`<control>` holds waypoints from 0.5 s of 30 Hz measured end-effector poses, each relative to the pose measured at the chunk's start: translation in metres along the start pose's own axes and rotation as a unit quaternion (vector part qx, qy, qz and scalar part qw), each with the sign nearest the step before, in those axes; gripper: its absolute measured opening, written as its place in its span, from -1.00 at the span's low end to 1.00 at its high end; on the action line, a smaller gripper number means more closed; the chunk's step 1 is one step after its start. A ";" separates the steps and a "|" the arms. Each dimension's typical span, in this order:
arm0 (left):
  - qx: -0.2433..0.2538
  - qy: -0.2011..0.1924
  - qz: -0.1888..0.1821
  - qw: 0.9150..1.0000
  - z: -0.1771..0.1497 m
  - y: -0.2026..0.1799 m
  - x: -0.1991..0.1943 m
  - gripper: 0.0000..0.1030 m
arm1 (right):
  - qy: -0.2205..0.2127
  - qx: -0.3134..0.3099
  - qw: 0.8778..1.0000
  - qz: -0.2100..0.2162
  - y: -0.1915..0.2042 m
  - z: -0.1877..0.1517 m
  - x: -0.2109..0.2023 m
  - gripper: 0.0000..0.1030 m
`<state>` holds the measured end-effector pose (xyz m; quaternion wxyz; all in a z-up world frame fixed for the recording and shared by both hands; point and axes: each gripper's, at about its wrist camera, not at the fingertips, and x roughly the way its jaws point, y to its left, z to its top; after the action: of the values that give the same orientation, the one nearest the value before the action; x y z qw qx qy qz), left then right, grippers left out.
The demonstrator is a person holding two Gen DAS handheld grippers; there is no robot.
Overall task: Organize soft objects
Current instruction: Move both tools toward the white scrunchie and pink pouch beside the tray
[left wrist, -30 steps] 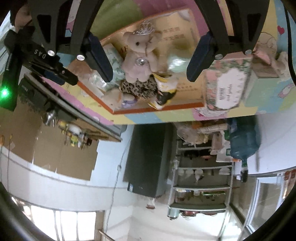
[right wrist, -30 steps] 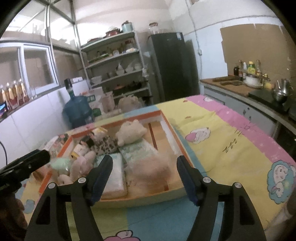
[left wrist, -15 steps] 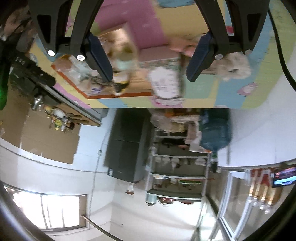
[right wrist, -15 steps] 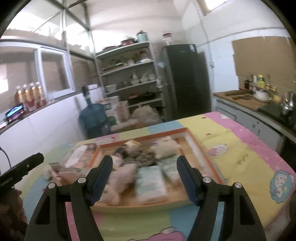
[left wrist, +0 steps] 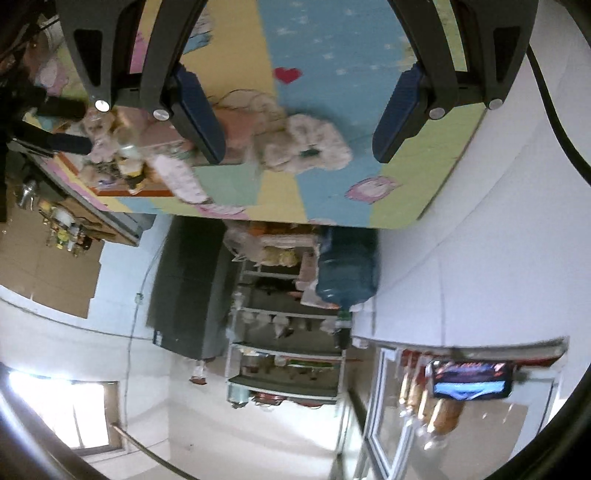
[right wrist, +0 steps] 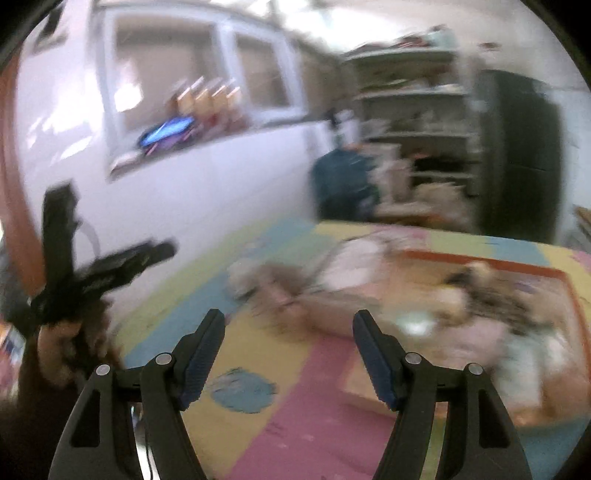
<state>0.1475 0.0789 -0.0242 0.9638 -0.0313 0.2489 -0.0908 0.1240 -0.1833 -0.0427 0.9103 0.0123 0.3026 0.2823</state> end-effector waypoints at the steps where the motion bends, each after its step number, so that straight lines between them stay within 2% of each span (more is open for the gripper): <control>1: -0.001 0.003 0.001 1.000 -0.001 0.004 0.001 0.58 | 0.029 -0.025 0.999 0.012 0.010 0.006 0.019 0.42; 3: -0.002 0.014 0.004 1.000 -0.004 0.016 0.007 0.58 | 0.070 -0.060 0.996 0.017 0.023 0.014 0.047 0.17; 6: 0.000 0.032 -0.002 0.999 -0.008 0.027 0.018 0.58 | 0.121 -0.124 0.985 0.005 0.039 0.025 0.085 -0.04; 10: 0.004 0.052 -0.020 0.998 -0.011 0.038 0.033 0.58 | 0.153 -0.181 0.971 -0.030 0.049 0.031 0.118 -0.04; 15: 0.013 0.065 -0.031 0.997 -0.007 0.041 0.049 0.58 | 0.174 -0.190 0.966 -0.041 0.043 0.033 0.137 -0.04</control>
<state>0.1930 0.1099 -0.0583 0.9426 -0.0208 0.3087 -0.1253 0.2105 -0.0705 -0.0822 0.8403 -0.2223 0.3972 0.2944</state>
